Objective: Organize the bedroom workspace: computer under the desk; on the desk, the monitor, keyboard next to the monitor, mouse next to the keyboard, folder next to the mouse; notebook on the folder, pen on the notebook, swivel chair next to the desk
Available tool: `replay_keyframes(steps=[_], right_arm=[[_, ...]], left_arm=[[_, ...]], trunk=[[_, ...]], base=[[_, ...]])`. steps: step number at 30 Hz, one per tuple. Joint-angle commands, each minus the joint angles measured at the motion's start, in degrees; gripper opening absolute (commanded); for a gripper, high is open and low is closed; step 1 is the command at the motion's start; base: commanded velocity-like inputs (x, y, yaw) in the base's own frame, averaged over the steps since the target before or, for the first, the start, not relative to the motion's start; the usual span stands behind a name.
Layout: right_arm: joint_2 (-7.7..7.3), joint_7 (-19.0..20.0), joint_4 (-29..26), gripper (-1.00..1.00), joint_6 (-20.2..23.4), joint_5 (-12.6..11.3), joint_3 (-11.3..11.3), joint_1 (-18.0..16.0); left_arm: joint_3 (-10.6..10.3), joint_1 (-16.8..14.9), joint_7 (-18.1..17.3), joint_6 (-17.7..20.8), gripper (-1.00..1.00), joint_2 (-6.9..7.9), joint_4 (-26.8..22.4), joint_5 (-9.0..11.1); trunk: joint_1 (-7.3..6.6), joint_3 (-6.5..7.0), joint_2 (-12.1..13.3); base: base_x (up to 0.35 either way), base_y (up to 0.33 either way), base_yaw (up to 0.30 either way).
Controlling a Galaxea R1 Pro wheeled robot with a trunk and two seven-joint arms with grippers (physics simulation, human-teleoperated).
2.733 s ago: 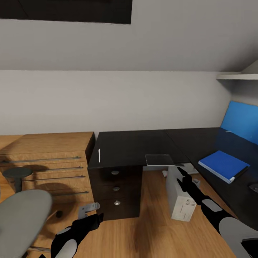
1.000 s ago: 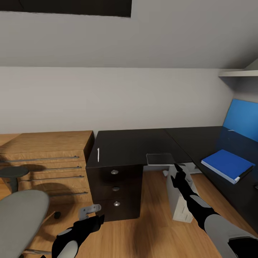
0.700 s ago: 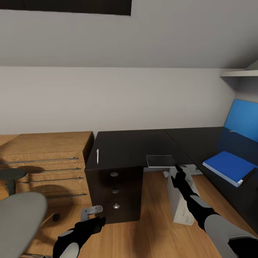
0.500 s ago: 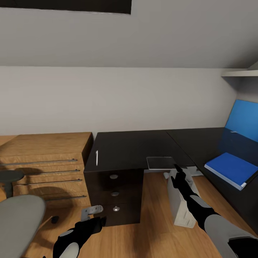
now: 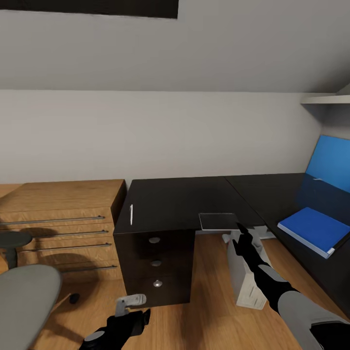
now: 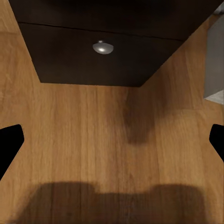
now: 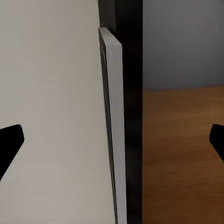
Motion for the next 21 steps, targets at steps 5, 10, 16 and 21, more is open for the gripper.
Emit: replay_keyframes(steps=[5, 10, 16, 21], right_arm=[[0.02, 0.2, 0.1, 1.0, 0.2, -0.6, 0.3, -0.1], [0.03, 0.1, 0.1, 1.0, 0.1, -0.5, 0.3, -0.1], [-0.03, -2.3, 0.2, 1.0, 0.1, -0.6, 0.3, -0.1], [-0.05, -2.8, 0.2, 1.0, 0.0, -0.6, 0.3, -0.1]], left_arm=[[-0.3, 0.1, 0.5, -0.7, 1.0, 1.55, 0.0, 0.4], [-0.4, 0.2, 0.6, -1.3, 1.0, 1.92, 0.2, 0.5], [-0.4, 0.2, 0.5, -1.5, 1.0, 1.97, 0.2, 0.5], [-0.4, 0.2, 0.5, -1.5, 1.0, 1.98, 0.2, 0.5]], trunk=[[-0.01, -0.06, 0.0], [-0.01, -0.06, 0.0], [-0.01, -0.06, 0.0], [-0.01, -0.06, 0.0]], base=[[0.018, 0.0, 0.0], [0.191, 0.0, 0.0], [0.051, 0.0, 0.0], [0.135, 0.0, 0.0]])
